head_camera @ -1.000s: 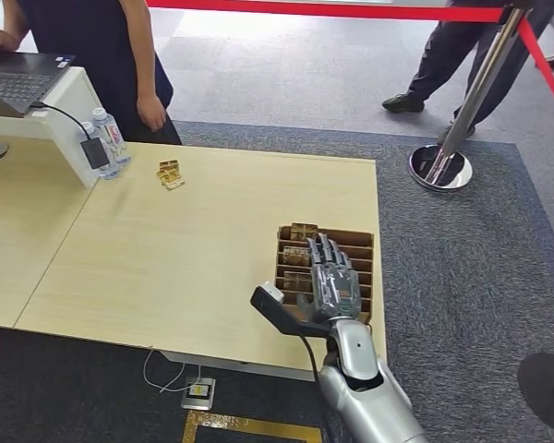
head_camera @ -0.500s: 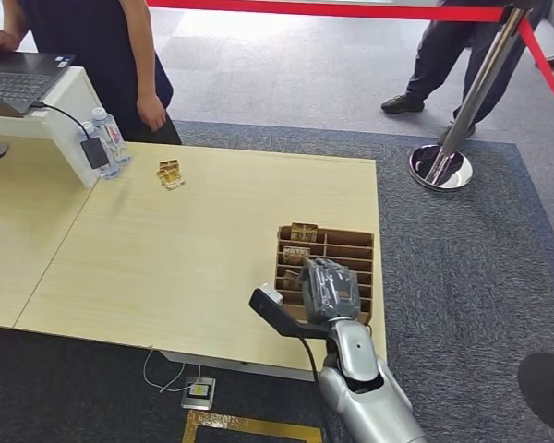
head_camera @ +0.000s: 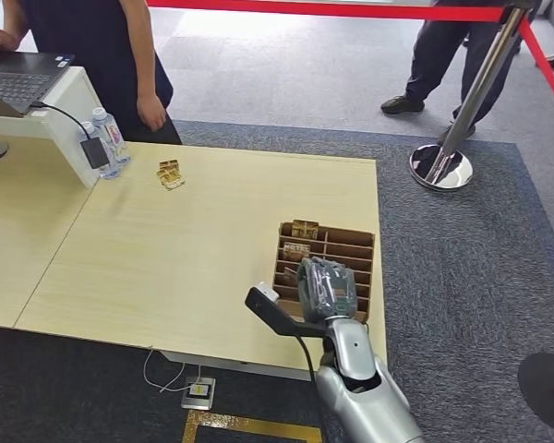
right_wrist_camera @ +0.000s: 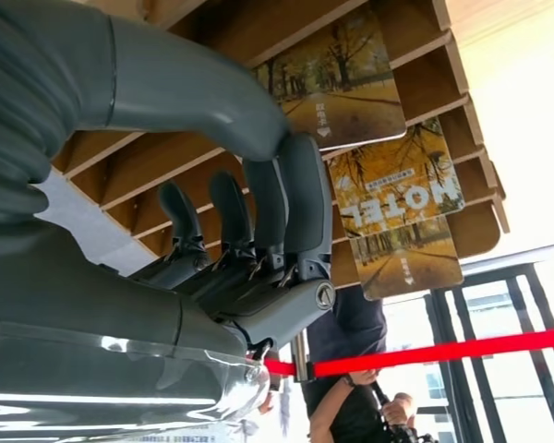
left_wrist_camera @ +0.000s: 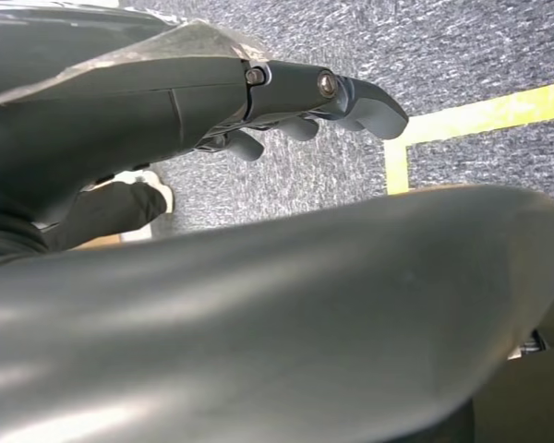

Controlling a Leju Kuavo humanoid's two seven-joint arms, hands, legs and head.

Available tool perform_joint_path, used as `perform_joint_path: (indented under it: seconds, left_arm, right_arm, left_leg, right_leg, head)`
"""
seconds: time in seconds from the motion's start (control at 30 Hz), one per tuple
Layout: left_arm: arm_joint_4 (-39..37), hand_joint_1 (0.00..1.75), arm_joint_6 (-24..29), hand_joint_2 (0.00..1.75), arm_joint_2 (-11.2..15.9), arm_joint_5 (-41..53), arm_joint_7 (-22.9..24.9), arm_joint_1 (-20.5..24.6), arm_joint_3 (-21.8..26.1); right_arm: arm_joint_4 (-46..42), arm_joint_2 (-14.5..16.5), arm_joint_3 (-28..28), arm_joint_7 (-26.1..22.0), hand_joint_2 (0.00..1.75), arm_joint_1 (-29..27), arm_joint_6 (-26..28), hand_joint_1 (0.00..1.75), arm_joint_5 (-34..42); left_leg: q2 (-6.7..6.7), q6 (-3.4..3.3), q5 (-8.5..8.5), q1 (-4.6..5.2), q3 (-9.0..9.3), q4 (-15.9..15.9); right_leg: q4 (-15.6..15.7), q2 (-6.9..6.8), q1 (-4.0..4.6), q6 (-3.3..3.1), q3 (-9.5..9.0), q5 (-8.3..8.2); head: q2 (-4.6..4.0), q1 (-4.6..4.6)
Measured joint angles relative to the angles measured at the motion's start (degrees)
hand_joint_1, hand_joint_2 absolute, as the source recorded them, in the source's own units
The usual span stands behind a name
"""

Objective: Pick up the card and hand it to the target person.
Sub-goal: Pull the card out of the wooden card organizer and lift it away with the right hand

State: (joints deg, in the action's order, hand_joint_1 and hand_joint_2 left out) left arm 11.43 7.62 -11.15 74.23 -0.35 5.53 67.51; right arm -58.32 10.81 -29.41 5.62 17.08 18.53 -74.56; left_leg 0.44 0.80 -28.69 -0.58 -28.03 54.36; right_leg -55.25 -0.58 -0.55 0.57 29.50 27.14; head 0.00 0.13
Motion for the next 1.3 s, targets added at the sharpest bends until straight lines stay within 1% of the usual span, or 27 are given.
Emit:
perform_joint_path:
  seconds: [0.03, 0.1, 0.17, 0.23, 0.33, 0.37, 0.47, 0.57, 0.87, 1.13, 1.3]
  left_arm:
    - [0.0, 0.0, 0.01, 0.0, 0.0, -0.04, 0.0, 0.0, 0.01]
    - [0.0, 0.0, 0.01, 0.0, 0.0, -0.09, 0.0, 0.0, 0.01]
    - [0.0, 0.0, -0.01, 0.0, 0.0, -0.14, 0.0, -0.01, 0.01]
    - [0.0, 0.0, 0.0, 0.0, 0.0, -0.21, 0.0, -0.01, 0.01]
    - [0.0, 0.0, 0.01, 0.0, 0.02, -0.27, -0.01, -0.01, 0.01]
    - [0.0, 0.0, 0.01, 0.0, 0.02, -0.28, -0.01, -0.01, 0.01]
    - [0.0, 0.0, 0.01, 0.0, 0.02, -0.33, -0.02, -0.01, 0.01]
    - [0.0, 0.0, 0.07, 0.0, 0.02, -0.39, -0.02, -0.02, 0.01]
    - [0.0, 0.0, 0.19, 0.0, 0.02, -0.67, -0.09, -0.03, 0.01]
    - [0.0, 0.0, 0.27, 0.0, 0.02, -0.73, -0.09, -0.03, 0.01]
    - [0.0, 0.0, 0.31, 0.0, 0.02, -0.81, -0.11, -0.04, 0.01]
  right_arm:
    - [-0.22, 0.09, -0.01, 0.0, 1.75, 0.0, -0.04, 1.19, -0.04]
    - [-0.66, 0.21, -0.03, 0.0, 1.75, 0.0, -0.13, 0.99, -0.14]
    - [-0.99, 0.27, -0.06, 0.0, 1.75, 0.04, -0.35, 0.83, -0.27]
    - [-1.13, 0.34, -0.09, 0.01, 1.75, 0.07, -0.66, 0.78, -0.37]
    - [-1.12, 0.5, -0.12, 0.02, 1.75, 0.08, -0.88, 0.56, -0.45]
    - [-1.12, 0.56, -0.13, 0.02, 1.75, 0.09, -0.92, 0.54, -0.45]
    - [-1.1, 0.69, -0.15, 0.02, 1.75, 0.14, -1.03, 0.58, -0.46]
    - [-1.09, 0.73, -0.18, 0.02, 1.75, 0.22, -1.09, 0.57, -0.49]
    - [-1.0, 0.86, -0.21, 0.02, 1.75, 0.39, -1.08, 0.76, -0.51]
    - [-0.27, 0.97, -0.23, 0.02, 1.75, 0.79, -1.13, 0.71, -0.52]
    - [0.75, 1.29, -0.23, 0.01, 1.75, 1.12, -1.29, 0.72, -0.52]
  left_leg:
    - [0.0, 0.0, 0.0, 0.0, 0.0, 0.0]
    - [0.0, 0.0, 0.0, 0.0, 0.0, 0.0]
    - [0.0, 0.0, 0.0, 0.0, 0.0, 0.0]
    - [0.0, 0.0, 0.0, 0.0, -0.01, 0.0]
    - [0.0, 0.0, 0.0, 0.0, -0.01, 0.0]
    - [0.0, 0.0, 0.0, 0.0, -0.01, 0.0]
    - [0.0, 0.0, 0.0, 0.0, -0.01, 0.0]
    - [0.0, 0.0, 0.0, 0.0, -0.01, 0.0]
    - [0.0, 0.0, 0.0, 0.0, -0.02, 0.0]
    - [0.0, 0.0, 0.0, 0.0, -0.02, 0.0]
    - [0.0, 0.0, 0.0, 0.0, -0.03, 0.0]
  right_leg:
    - [0.0, 0.0, 0.0, 0.0, 0.0, 0.0]
    - [0.0, 0.0, 0.0, 0.0, 0.0, 0.0]
    - [0.0, 0.0, 0.0, 0.0, 0.0, 0.0]
    - [0.0, 0.0, 0.0, 0.0, 0.0, 0.0]
    - [0.0, 0.0, 0.0, 0.0, 0.0, 0.0]
    - [0.0, 0.0, 0.0, 0.0, 0.0, 0.0]
    - [0.0, 0.0, 0.0, 0.0, 0.01, 0.0]
    - [0.0, 0.0, 0.0, 0.0, 0.01, 0.0]
    - [0.0, 0.0, 0.0, 0.0, 0.01, 0.0]
    - [0.0, 0.0, 0.0, 0.0, 0.02, 0.0]
    - [0.0, 0.0, 0.0, 0.0, 0.02, 0.0]
  head:
    - [0.0, 0.0]
    - [0.0, 0.0]
    - [0.0, 0.0]
    - [0.0, 0.0]
    - [0.0, 0.0]
    - [0.0, 0.0]
    - [0.0, 0.0]
    - [0.0, 0.0]
    - [0.0, 0.0]
    - [0.0, 0.01]
    - [0.0, 0.0]
